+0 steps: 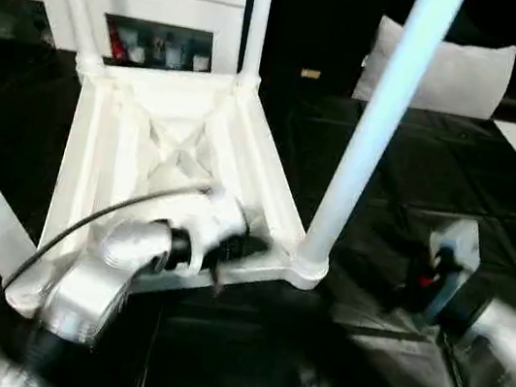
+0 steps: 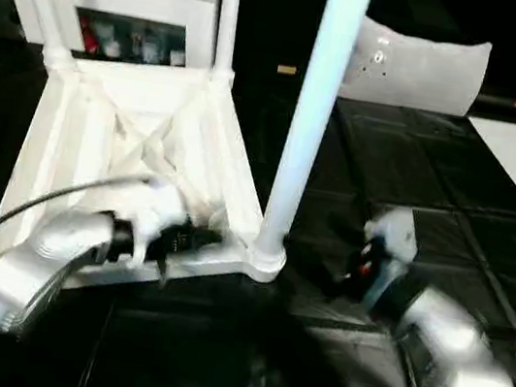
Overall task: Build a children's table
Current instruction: Rotate leg to tighten
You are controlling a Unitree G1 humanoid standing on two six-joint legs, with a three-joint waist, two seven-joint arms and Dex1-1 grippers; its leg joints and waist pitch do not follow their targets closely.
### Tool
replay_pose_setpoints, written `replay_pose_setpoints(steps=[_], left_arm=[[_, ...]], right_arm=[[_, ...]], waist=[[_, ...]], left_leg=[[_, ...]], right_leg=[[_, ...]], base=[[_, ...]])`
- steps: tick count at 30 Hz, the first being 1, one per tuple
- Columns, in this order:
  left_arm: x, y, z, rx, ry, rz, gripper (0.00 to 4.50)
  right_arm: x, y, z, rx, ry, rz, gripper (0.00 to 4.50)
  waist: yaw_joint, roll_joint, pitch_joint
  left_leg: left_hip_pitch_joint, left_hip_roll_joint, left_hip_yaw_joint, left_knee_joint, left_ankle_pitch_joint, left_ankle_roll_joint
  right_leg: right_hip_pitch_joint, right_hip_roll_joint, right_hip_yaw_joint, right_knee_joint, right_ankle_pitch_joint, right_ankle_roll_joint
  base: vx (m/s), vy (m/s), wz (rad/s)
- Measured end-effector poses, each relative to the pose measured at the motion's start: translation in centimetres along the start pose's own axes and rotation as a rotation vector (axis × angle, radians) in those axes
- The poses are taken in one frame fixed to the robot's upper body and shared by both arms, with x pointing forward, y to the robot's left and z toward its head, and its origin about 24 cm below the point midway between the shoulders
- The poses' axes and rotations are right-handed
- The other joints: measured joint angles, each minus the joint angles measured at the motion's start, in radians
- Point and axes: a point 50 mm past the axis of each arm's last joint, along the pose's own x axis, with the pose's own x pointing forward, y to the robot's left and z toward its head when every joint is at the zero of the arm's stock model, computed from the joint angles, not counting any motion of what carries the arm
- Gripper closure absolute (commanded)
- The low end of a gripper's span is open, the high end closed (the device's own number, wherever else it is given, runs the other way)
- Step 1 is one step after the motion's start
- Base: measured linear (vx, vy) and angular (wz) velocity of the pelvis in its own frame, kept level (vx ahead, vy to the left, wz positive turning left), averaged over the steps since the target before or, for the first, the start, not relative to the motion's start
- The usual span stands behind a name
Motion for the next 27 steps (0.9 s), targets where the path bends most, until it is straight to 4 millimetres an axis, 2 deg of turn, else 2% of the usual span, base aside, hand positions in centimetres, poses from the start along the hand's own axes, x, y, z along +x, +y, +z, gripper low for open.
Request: replay_pose_setpoints(steps=[4, 7, 9, 10, 11, 12, 13, 14, 15, 16, 17, 18, 19, 20, 21, 22, 23, 24, 25, 26, 27], left_arm=[[-2.1, 0.0, 0.5, -0.101, -0.086, 0.268, 3.57], [-2.8, -0.2, 0.5, -0.113, -0.092, 0.335, 3.57], [-3.1, -0.4, 0.5, -0.128, -0.092, 0.379, 3.57], [-3.1, -0.3, 0.6, -0.133, -0.092, 0.392, 3.57], [-3.1, -0.3, 0.6, -0.132, -0.089, 0.403, 3.57], [-3.2, -0.3, 0.7, -0.134, -0.084, 0.420, 3.57], [-3.3, -0.2, 0.7, -0.138, -0.081, 0.435, 3.57], [-3.3, -0.2, 0.7, -0.145, -0.076, 0.446, 3.57], [-3.4, -0.3, 0.5, -0.154, -0.073, 0.459, 3.57], [-3.6, -0.4, 0.2, -0.167, -0.066, 0.473, 3.57], [-4.0, -0.5, -0.3, -0.181, -0.051, 0.489, 3.57], [-4.2, -0.5, -0.6, -0.178, -0.038, 0.508, 3.57], [-4.1, -0.4, -0.3, -0.160, -0.037, 0.518, 3.57], [-4.0, -0.3, 0.5, -0.142, -0.066, 0.541, 3.57], [-4.3, -0.3, 0.8, -0.136, -0.081, 0.564, 3.57], [-4.6, -0.4, 0.4, -0.152, -0.076, 0.590, 3.57], [-5.1, -0.7, -0.8, -0.185, -0.032, 0.615, 3.57], [-5.2, -0.6, -1.0, -0.191, -0.019, 0.624, 3.38], [-5.1, -0.4, -0.7, -0.181, -0.027, 0.631, 3.38], [-5.3, -0.2, -0.7, -0.175, -0.027, 0.637, 3.38], [-5.4, -0.1, -0.6, -0.163, -0.030, 0.639, 3.27]], right_arm=[[-0.5, 2.1, -0.4, 0.040, -0.001, -0.057, 0.00], [-0.4, 2.7, -0.9, 0.068, 0.030, -0.036, 0.00], [-0.3, 2.8, -1.0, 0.057, 0.022, -0.040, 0.00], [-0.3, 2.8, -1.0, 0.051, 0.016, -0.045, 0.00], [-0.2, 2.8, -0.9, 0.046, 0.015, -0.053, 0.00], [-0.1, 2.8, -1.0, 0.046, 0.016, -0.060, 0.00], [-0.1, 2.8, -1.1, 0.045, 0.020, -0.065, 0.00], [0.0, 2.8, -1.1, 0.043, 0.025, -0.069, 0.00], [0.1, 2.8, -1.3, 0.037, 0.037, -0.069, 0.00], [0.2, 2.9, -1.5, 0.032, 0.049, -0.066, 0.00], [0.3, 3.1, -1.6, 0.026, 0.059, -0.060, 0.00], [0.4, 3.2, -1.6, 0.019, 0.059, -0.059, 0.00], [0.2, 3.1, -1.7, 0.008, 0.064, -0.078, 0.00], [0.0, 2.7, -2.0, -0.008, 0.070, -0.121, 0.00], [0.2, 2.4, -1.6, -0.035, 0.061, -0.136, 0.00], [0.5, 2.1, -1.2, -0.051, 0.042, -0.138, 0.00], [0.8, 2.2, -1.0, -0.045, 0.017, -0.134, 0.00], [0.9, 2.4, -1.0, -0.034, 0.005, -0.132, 0.00], [0.9, 2.3, -1.3, -0.022, 0.011, -0.131, 0.00], [0.9, 2.4, -1.8, -0.003, 0.030, -0.125, 0.00], [0.9, 2.4, -2.1, 0.000, 0.046, -0.122, 0.00]], waist=[[0.000, -0.010, 0.000], [0.000, -0.014, 0.001], [-0.002, -0.017, -0.001], [-0.002, -0.018, -0.002], [-0.001, -0.019, -0.007], [0.000, -0.020, -0.012], [0.001, -0.019, -0.013], [0.001, -0.018, -0.014], [0.000, -0.016, -0.013], [-0.003, -0.013, -0.009], [-0.011, -0.004, 0.003], [-0.016, 0.009, 0.010], [-0.018, 0.009, 0.018], [0.019, -0.027, 0.015], [0.030, -0.062, 0.006], [0.026, -0.051, 0.017], [0.028, -0.030, 0.023], [0.027, -0.012, 0.029], [0.025, 0.005, 0.033], [0.026, 0.017, 0.033], [0.018, 0.008, 0.022]], left_leg=[[0.000, 0.001, 0.000, 0.000, 0.000, 0.000], [0.001, 0.001, 0.000, 0.001, 0.000, 0.000], [-0.004, 0.001, -0.001, 0.002, 0.007, 0.005], [-0.011, 0.002, -0.001, 0.005, 0.012, 0.011], [-0.027, 0.004, -0.002, 0.011, 0.016, 0.016], [-0.051, 0.006, -0.003, 0.019, 0.023, 0.026], [-0.067, 0.006, -0.005, 0.023, 0.028, 0.031], [-0.082, 0.007, -0.007, 0.029, 0.032, 0.036], [-0.092, 0.009, -0.007, 0.033, 0.034, 0.040], [-0.085, 0.011, -0.006, 0.035, 0.030, 0.033], [-0.064, 0.018, -0.006, 0.039, 0.026, 0.030], [-0.068, 0.011, -0.025, 0.034, 0.021, 0.026], [-0.072, -0.009, -0.037, 0.028, 0.022, 0.026], [-0.080, -0.028, -0.028, 0.014, 0.025, 0.021], [-0.088, -0.037, -0.026, 0.029, 0.033, 0.006], [-0.105, -0.037, -0.044, 0.117, -0.024, -0.058], [-0.073, -0.025, -0.072, 0.259, -0.062, -0.035], [-0.017, -0.022, -0.096, 0.253, -0.146, -0.018], [0.002, -0.007, -0.101, 0.231, -0.189, 0.002], [-0.003, 0.008, -0.096, 0.223, -0.178, -0.002], [-0.003, 0.008, -0.097, 0.210, -0.169, -0.002]], right_leg=[[0.001, 0.000, -0.001, 0.000, 0.000, 0.000], [0.002, 0.000, 0.000, -0.002, 0.001, 0.004], [-0.001, 0.001, -0.001, -0.003, 0.009, 0.002], [-0.007, 0.002, -0.001, -0.003, 0.013, 0.002], [-0.020, 0.003, -0.004, -0.002, 0.019, 0.002], [-0.039, 0.004, -0.008, -0.001, 0.029, 0.001], [-0.052, 0.004, -0.011, -0.002, 0.036, 0.000], [-0.063, 0.004, -0.012, -0.004, 0.044, 0.002], [-0.069, 0.003, -0.015, -0.010, 0.054, 0.003], [-0.062, 0.001, -0.021, -0.019, 0.056, 0.010], [-0.039, -0.008, -0.043, -0.034, 0.053, 0.013], [-0.007, -0.020, -0.084, -0.023, 0.022, 0.016], [-0.004, -0.035, -0.098, 0.055, -0.051, -0.002], [0.030, -0.033, -0.093, 0.108, -0.117, -0.039], [0.027, -0.038, -0.075, 0.115, -0.150, -0.007], [0.019, -0.057, -0.099, 0.127, -0.148, -0.008], [0.042, -0.067, -0.131, 0.130, -0.147, -0.010], [0.051, -0.047, -0.123, 0.125, -0.132, -0.036], [0.061, -0.030, -0.123, 0.117, -0.123, -0.056], [0.053, -0.015, -0.106, 0.142, -0.130, -0.072], [0.033, -0.002, -0.078, 0.177, -0.130, -0.052]], base=[[0.000, 0.000, 0.00], [0.000, 0.000, 0.00], [0.000, 0.000, 0.00], [0.000, 0.000, 0.00], [-0.060, 0.008, 0.02], [-0.060, 0.008, 0.02], [-0.097, 0.017, 0.03], [-0.130, 0.038, 0.01], [-0.130, 0.038, 0.01], [-0.178, 0.072, -0.06], [-0.149, 0.095, -0.14], [-0.149, 0.095, -0.14], [-0.105, 0.132, 0.34], [-0.118, -0.015, 0.75], [-0.118, -0.015, 0.75], [0.212, -0.151, 0.71], [0.233, -0.023, 0.59], [0.233, -0.023, 0.59], [-0.117, 0.034, 0.36], [-0.119, 0.045, 0.10], [-0.119, 0.045, 0.10]])
